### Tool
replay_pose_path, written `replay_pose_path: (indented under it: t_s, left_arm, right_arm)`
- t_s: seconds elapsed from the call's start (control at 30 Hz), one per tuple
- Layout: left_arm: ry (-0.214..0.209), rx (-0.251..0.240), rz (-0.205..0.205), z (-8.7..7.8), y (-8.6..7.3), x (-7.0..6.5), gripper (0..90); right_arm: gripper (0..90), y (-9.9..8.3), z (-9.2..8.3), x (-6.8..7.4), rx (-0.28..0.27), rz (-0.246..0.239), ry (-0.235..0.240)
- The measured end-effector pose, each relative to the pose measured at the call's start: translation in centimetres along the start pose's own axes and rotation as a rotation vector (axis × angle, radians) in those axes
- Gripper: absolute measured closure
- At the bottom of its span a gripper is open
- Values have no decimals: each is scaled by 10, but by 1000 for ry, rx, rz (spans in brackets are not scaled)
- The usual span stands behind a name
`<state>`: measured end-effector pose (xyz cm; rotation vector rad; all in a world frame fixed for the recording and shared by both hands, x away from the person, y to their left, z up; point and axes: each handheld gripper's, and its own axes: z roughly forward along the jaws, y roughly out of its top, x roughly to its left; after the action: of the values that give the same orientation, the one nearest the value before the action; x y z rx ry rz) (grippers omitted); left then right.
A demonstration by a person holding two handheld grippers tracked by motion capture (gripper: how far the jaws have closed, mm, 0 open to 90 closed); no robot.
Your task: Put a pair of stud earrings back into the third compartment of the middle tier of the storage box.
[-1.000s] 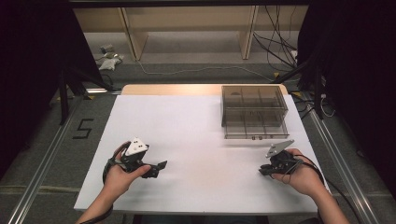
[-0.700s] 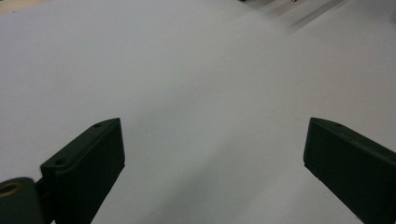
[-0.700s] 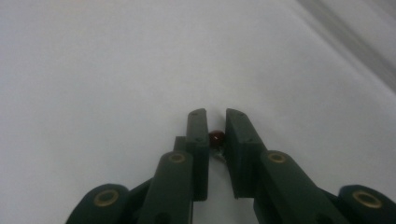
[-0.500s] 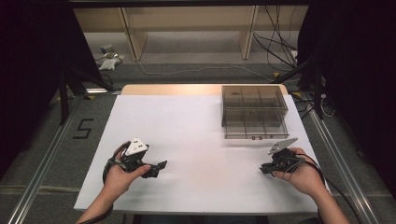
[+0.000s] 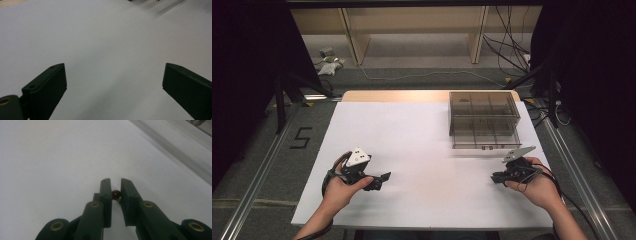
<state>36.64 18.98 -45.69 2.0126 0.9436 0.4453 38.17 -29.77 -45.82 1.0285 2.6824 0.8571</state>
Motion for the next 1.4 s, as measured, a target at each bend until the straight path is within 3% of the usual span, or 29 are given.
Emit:
replay_pose_path:
  t_s: [1.4]
  left_arm:
    - [1, 2, 1, 0, 0, 0, 56]
  right_arm:
    - [807, 5, -9, -4, -90, 32, -38]
